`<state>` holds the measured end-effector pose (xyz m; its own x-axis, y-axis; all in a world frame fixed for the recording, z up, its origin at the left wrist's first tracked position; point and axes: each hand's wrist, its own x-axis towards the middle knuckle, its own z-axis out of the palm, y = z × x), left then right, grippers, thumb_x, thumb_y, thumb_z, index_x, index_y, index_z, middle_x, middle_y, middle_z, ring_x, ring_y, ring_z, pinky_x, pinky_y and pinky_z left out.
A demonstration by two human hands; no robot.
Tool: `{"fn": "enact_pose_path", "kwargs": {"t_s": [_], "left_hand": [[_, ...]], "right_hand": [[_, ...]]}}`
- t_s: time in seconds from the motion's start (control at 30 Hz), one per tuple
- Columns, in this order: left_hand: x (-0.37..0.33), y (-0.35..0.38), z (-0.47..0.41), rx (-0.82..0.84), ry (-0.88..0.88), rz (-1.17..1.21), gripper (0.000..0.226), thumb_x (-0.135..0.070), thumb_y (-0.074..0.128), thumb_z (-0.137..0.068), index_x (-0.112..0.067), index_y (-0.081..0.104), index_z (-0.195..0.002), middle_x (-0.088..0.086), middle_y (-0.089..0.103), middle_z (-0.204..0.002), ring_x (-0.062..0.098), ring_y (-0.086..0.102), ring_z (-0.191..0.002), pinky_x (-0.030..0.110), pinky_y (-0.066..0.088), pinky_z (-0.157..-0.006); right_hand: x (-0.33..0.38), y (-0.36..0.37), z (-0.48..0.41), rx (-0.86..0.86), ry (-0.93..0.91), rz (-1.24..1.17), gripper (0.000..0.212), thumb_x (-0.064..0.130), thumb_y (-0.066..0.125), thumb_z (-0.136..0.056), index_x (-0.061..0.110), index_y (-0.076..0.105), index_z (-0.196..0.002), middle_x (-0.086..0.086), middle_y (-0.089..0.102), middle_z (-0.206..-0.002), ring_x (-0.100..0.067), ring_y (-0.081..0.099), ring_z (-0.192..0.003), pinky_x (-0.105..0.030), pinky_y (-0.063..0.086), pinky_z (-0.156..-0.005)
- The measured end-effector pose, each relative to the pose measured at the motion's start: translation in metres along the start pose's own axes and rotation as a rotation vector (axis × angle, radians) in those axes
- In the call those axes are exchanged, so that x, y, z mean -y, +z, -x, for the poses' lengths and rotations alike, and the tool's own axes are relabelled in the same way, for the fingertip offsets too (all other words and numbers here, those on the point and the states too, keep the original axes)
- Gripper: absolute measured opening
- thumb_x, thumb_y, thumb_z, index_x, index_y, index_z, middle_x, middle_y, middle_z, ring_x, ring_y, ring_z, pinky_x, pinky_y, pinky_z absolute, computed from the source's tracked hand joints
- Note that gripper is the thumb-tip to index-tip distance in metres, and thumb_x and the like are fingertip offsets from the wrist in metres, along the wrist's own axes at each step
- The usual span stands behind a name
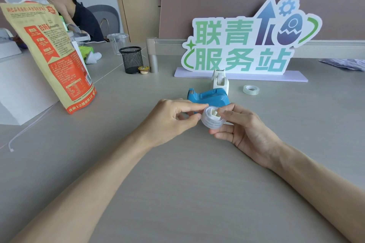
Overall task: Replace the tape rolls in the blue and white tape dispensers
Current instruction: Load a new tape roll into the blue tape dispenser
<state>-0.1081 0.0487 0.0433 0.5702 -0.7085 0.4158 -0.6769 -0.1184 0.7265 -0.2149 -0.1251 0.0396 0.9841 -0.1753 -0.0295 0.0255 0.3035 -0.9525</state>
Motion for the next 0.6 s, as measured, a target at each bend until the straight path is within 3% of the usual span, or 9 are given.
{"fn": "enact_pose_path", "kwargs": {"t_s": [0.17,0.3,0.43,0.6], "left_hand": [[-0.0046,0.0024,0.0006,0.037,0.005,0.062,0.033,-0.027,0.074,-0.077,-0.033,0.071,-0.110,-0.013,0.068,-0.101,0.017,0.060,-0.089,0.048,0.051,-0.074],[-0.0050,0.0027,-0.0003,0.062,0.011,0.056,0.039,-0.032,0.081,-0.068,-0.040,0.069,-0.105,-0.008,0.062,-0.104,0.018,0.055,-0.091,0.046,0.049,-0.072],[-0.0037,0.0066,-0.0004,0.055,0.049,-0.020,0.048,-0.035,0.082,-0.067,-0.036,0.064,-0.111,-0.016,0.056,-0.108,0.015,0.055,-0.094,0.041,0.051,-0.070],[-0.0031,0.0052,-0.0005,0.076,0.060,-0.050,0.050,-0.039,0.081,-0.065,-0.040,0.062,-0.111,-0.019,0.057,-0.112,0.015,0.056,-0.098,0.038,0.051,-0.072]], "right_hand": [[-0.0003,-0.0018,-0.0003,0.029,-0.017,0.015,0.011,0.019,0.066,-0.075,0.011,0.058,-0.075,-0.009,0.072,-0.079,-0.020,0.069,-0.060,-0.023,0.057,-0.057],[-0.0044,-0.0014,-0.0013,0.040,-0.056,0.081,0.013,0.016,0.072,-0.077,0.011,0.064,-0.085,-0.012,0.068,-0.085,-0.019,0.064,-0.063,-0.025,0.055,-0.063],[-0.0070,-0.0007,-0.0023,-0.028,-0.062,0.068,0.038,0.015,0.076,-0.074,0.011,0.060,-0.109,-0.011,0.068,-0.088,-0.018,0.063,-0.067,-0.027,0.051,-0.067],[-0.0073,0.0011,-0.0027,-0.039,-0.077,0.018,0.045,0.012,0.075,-0.070,0.012,0.053,-0.109,-0.013,0.073,-0.089,-0.024,0.068,-0.084,-0.039,0.056,-0.082]]}}
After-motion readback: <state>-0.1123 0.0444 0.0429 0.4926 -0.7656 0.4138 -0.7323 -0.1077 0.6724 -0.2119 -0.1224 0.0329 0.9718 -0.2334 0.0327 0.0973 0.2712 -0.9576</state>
